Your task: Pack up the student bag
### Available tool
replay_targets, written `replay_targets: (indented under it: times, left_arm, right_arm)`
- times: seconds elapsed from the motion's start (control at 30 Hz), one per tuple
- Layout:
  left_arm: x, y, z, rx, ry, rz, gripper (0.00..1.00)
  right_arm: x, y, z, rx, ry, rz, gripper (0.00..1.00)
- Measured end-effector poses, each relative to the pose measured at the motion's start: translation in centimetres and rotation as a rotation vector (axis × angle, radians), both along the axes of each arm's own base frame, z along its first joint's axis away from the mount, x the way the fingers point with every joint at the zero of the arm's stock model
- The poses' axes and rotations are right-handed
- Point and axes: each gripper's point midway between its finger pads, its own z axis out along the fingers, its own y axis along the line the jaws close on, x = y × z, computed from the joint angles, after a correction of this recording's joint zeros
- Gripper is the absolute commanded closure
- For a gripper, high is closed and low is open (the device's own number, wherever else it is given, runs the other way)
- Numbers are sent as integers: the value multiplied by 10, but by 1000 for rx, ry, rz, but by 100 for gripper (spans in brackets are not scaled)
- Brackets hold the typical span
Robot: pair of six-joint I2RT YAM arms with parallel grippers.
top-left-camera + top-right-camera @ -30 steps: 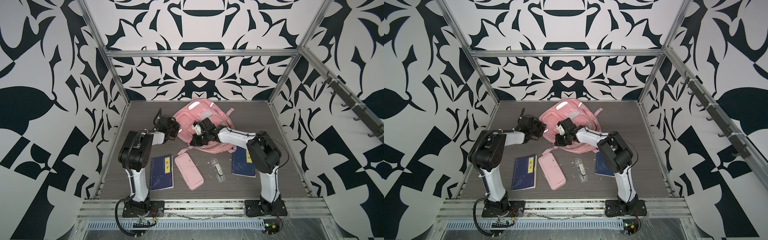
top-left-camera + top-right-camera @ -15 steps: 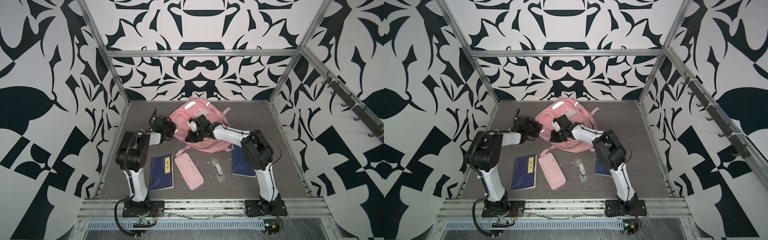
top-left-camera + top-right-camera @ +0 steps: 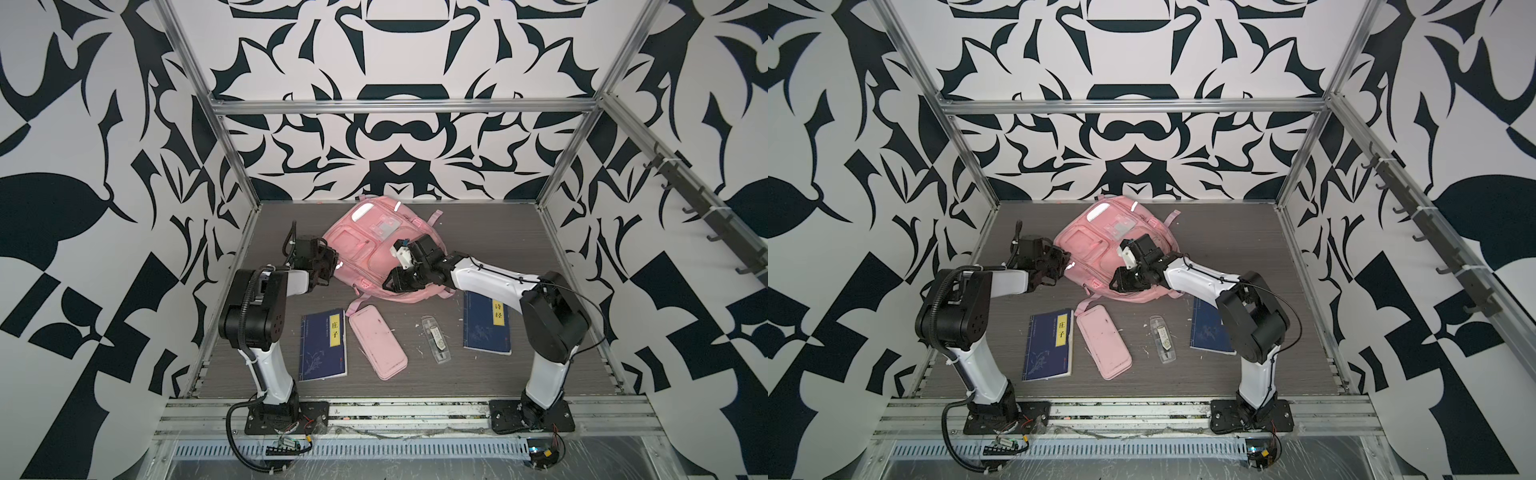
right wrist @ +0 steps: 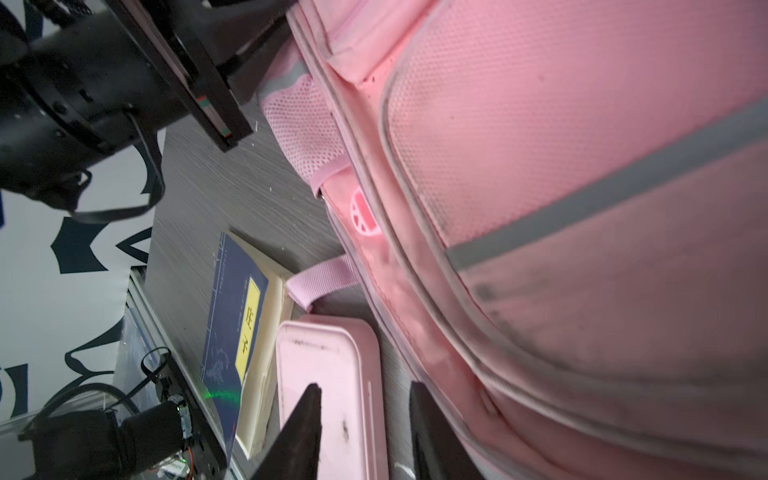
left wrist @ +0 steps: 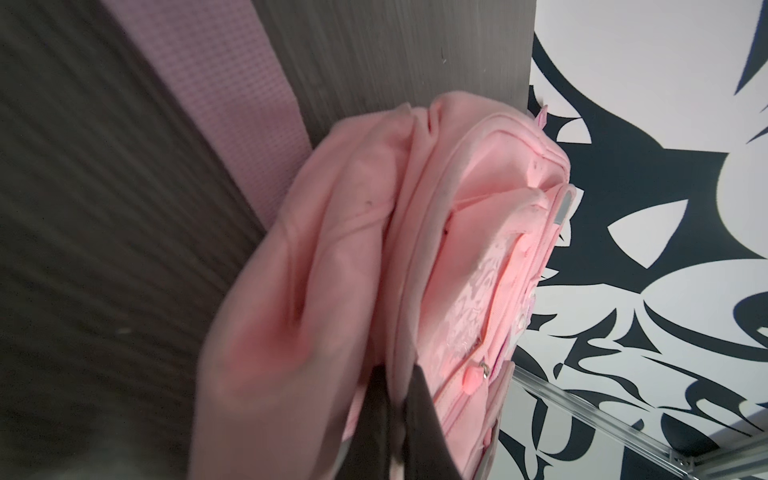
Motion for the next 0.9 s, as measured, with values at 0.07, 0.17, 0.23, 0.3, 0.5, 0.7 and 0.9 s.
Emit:
replay_targets:
  times: [0.07, 0.17, 0.23, 0.3, 0.5, 0.7, 0.9]
  left_arm:
    - [0, 0, 0, 10, -5, -12, 97]
    - [-1, -1, 2, 31, -13, -37, 88]
    - [-1, -3, 2, 46, -13, -64, 81]
    - [-1, -6, 4, 62, -12, -95, 73]
    - [-4, -17, 25, 128, -46, -188, 43]
    - [0, -38, 54, 221, -102, -295, 18]
    - [-6, -82, 76, 309, -157, -456, 17]
  right_arm:
    - [-1, -19, -2, -18, -2, -29, 61]
    - [5, -52, -5, -51, -7, -96, 61]
    - [9, -74, -4, -67, -13, -145, 58]
    - [14, -93, 1, -74, -27, -192, 55]
    - [22, -141, 19, -68, -71, -319, 23]
    - [26, -188, 30, -118, -114, -474, 1]
    - [26, -239, 24, -159, -32, -681, 1]
